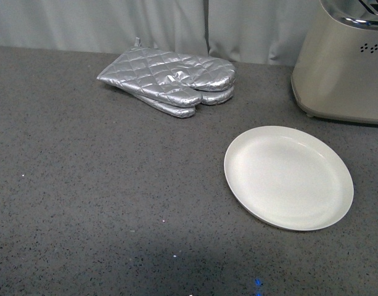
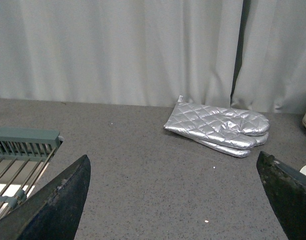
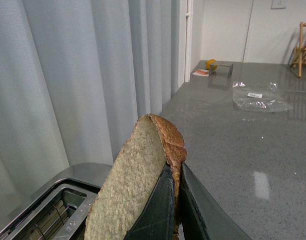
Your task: Put bread into toaster
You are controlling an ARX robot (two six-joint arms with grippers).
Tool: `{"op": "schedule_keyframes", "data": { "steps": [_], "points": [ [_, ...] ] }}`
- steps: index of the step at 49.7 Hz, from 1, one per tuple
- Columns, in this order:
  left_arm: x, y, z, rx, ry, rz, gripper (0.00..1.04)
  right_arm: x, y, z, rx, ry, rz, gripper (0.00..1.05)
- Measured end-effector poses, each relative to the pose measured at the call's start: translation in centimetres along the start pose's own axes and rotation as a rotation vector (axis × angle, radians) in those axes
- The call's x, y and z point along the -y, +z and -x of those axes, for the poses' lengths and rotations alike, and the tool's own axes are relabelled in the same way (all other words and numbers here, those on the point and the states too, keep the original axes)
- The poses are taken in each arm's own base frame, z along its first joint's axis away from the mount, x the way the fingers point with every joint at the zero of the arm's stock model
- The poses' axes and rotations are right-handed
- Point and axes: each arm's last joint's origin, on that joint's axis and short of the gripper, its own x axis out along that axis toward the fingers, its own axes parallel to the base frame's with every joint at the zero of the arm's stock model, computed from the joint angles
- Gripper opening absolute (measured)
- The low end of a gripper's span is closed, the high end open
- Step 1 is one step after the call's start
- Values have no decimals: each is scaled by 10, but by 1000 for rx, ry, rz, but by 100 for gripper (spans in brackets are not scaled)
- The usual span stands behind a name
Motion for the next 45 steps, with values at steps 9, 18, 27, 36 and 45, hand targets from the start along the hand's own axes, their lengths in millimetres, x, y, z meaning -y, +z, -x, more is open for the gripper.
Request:
{"op": "schedule_keyframes", "data": {
  "steps": [9, 18, 27, 36, 45],
  "points": [
    [0, 0, 0, 0, 0, 0, 98, 0, 0, 0, 1, 0, -5, 1],
    [0, 0, 0, 0, 0, 0, 98, 0, 0, 0, 1, 0, -3, 1],
    [0, 0, 0, 0, 0, 0, 98, 0, 0, 0, 1, 0, -1, 1],
    [0, 0, 0, 0, 0, 0, 98, 0, 0, 0, 1, 0, 0, 1],
    [0, 0, 0, 0, 0, 0, 98, 0, 0, 0, 1, 0, 0, 1]
  ]
}}
